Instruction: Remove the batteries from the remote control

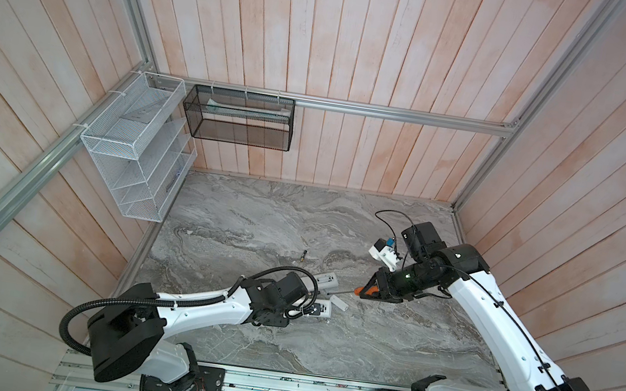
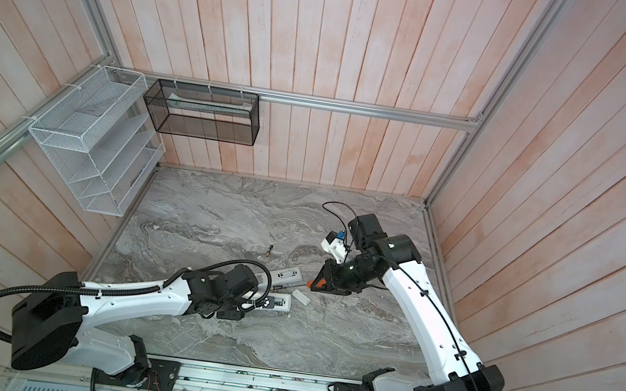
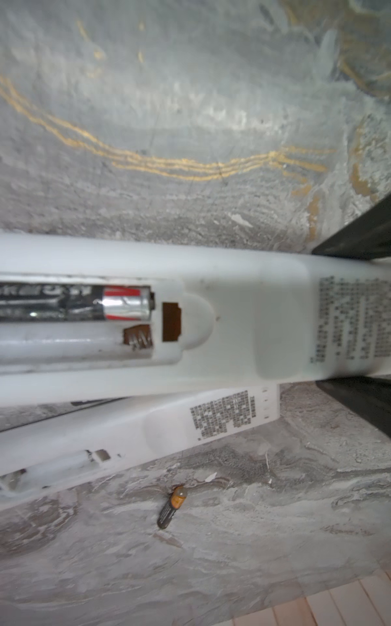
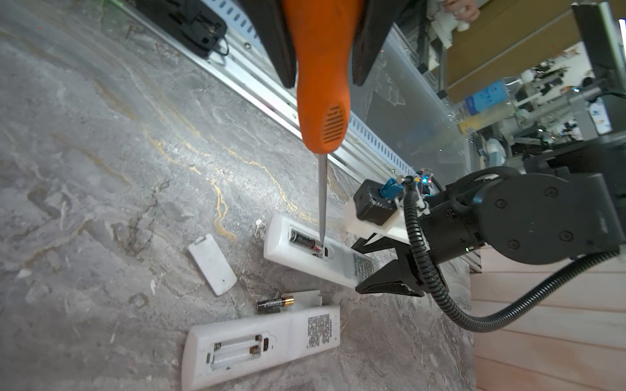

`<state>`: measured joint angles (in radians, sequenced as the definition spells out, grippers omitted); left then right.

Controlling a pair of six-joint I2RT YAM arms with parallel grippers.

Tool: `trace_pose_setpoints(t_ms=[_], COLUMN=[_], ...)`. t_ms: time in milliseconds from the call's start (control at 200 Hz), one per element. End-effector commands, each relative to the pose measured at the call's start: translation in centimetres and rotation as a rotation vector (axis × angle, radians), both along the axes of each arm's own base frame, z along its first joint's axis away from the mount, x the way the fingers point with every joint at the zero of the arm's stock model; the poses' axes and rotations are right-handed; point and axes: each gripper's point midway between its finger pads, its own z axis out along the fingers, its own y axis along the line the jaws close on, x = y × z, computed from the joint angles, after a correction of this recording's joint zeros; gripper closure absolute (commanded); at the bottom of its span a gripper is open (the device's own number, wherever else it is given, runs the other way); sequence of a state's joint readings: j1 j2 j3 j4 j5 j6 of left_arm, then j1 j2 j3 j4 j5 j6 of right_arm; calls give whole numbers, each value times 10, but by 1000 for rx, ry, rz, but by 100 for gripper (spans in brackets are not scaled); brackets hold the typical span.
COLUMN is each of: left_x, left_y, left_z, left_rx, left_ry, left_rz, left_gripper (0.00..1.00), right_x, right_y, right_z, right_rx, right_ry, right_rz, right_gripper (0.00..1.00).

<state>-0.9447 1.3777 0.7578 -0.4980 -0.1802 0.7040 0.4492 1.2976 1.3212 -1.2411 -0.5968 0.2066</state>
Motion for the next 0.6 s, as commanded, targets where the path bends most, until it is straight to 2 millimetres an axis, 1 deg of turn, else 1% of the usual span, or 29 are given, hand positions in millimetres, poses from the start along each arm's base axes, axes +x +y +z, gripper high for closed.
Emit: trace_pose_setpoints(t_ms=[0, 20, 65, 105, 150, 180, 195, 215, 315, 380, 440, 505, 595], left_x=[-17, -21, -31, -40, -48, -49, -56, -58, -60, -60, -59, -56, -51], left_y=[-7, -7, -8, -9, -7, -5, -8, -6, -2, 1, 2, 3, 7], left_z=[-2, -2, -3, -4, -10, -14, -16, -19, -28, -32, -36, -40, -44], left_rx=[-34, -39, -55, -72, -68, -57, -50, -38, -15, 2, 15, 28, 48], left_ry=[24, 36, 66, 95, 120, 121, 123, 130, 125, 116, 109, 88, 66], left_rz=[-152, -170, -213, -251, -289, -291, -317, -324, -349, -374, -389, -402, -403], left_gripper=[100, 100, 100, 100, 100, 100, 100, 100, 100, 100, 100, 100, 100], right_x=[11, 11, 11, 14, 18, 20, 21, 22, 17, 16, 13, 20, 38], right_y=[-16, -19, -18, -20, -24, -25, -24, -23, -12, -12, -7, -1, 9], right_z=[-24, -27, -28, -29, -30, -29, -28, -25, -15, -20, -23, -22, -6], right_rx=[-102, -103, -56, -55, -70, -68, -62, -51, 29, 21, 55, 78, 114], right_ry=[-111, -109, -117, -144, -167, -180, -185, -194, -194, -180, -171, -195, -341], right_rz=[69, 58, 60, 46, 10, -4, -8, -8, 41, 49, 77, 78, 145], right_gripper=[100, 100, 100, 100, 100, 100, 100, 100, 100, 100, 100, 100, 100])
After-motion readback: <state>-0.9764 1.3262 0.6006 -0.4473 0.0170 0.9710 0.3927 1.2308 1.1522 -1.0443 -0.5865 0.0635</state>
